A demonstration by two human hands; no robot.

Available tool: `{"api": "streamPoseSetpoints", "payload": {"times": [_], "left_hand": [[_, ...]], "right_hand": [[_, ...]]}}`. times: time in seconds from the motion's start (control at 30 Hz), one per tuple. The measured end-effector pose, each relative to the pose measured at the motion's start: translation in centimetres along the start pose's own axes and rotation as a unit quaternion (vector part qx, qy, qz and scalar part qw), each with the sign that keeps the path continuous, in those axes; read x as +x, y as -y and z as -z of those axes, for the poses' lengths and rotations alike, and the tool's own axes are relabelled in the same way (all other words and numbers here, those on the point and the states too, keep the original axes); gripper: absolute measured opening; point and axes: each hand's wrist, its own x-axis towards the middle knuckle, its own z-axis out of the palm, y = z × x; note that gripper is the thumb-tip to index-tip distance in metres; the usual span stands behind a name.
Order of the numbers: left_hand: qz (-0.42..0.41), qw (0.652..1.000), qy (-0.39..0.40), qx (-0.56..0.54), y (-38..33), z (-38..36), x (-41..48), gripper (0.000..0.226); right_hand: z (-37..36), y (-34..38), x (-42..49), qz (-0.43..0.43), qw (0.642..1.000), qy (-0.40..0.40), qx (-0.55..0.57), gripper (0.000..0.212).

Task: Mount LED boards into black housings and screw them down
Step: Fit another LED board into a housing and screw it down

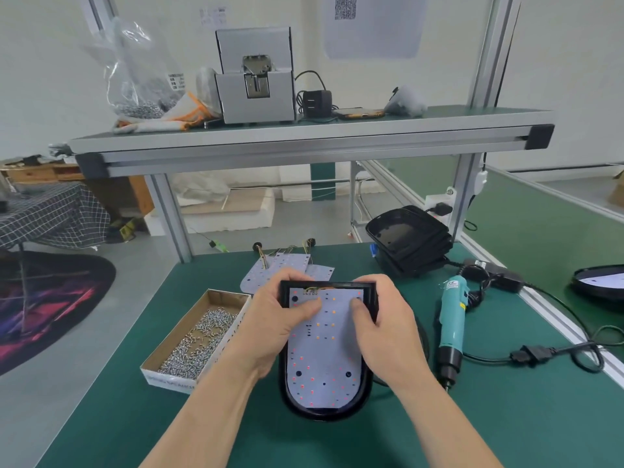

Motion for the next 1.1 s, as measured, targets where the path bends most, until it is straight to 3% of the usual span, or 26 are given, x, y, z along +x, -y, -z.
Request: {"api": "streamPoseSetpoints", "payload": {"times": [0.07,0.13,0.2,0.37,0.47,0.63,0.77,0.93,1.1], "left_hand": [[-0.003,1.0,0.002,-0.019,0.0,0.4,0.0,0.038],[-0.017,0.999,0.02,-0.019,-0.1,0.9,0.0,0.035],[-0.032,0.998,0.046,-0.01,-0.1,1.1,0.1,0.028],[-0.041,0.993,0.111,-0.009,-0.3,1.4,0.4,0.024],[-0.042,0.991,0.129,-0.015,-0.2,1.8,0.3,0.023],[-0.025,0.984,0.151,-0.087,-0.2,3.1,0.1,0.025],[-0.04,0.973,0.185,-0.135,-0.4,4.9,0.4,0.024],[-0.004,0.976,0.141,-0.166,1.1,6.5,1.1,0.029],[0.01,0.979,0.162,-0.125,2.4,6.7,1.4,0.023]], "right_hand": [[0.6,-0.2,0.3,0.018,0.998,0.055,0.009,0.022],[1.7,-0.1,0.9,-0.041,0.978,0.12,0.164,0.015],[2.2,-0.8,1.4,-0.133,0.932,0.139,0.308,0.028],[0.8,-2.3,0.4,-0.196,0.909,0.255,0.264,0.039],[0.4,-2.9,0.1,-0.195,0.905,0.268,0.265,0.043],[0.8,-2.7,0.2,-0.243,0.858,0.369,0.262,0.035],[1.1,-2.4,1.0,-0.202,0.898,0.328,0.214,0.019],[1.8,-1.2,1.6,-0.19,0.92,0.243,0.243,0.032],[2.0,0.4,1.9,-0.14,0.92,0.189,0.313,0.051]]}}
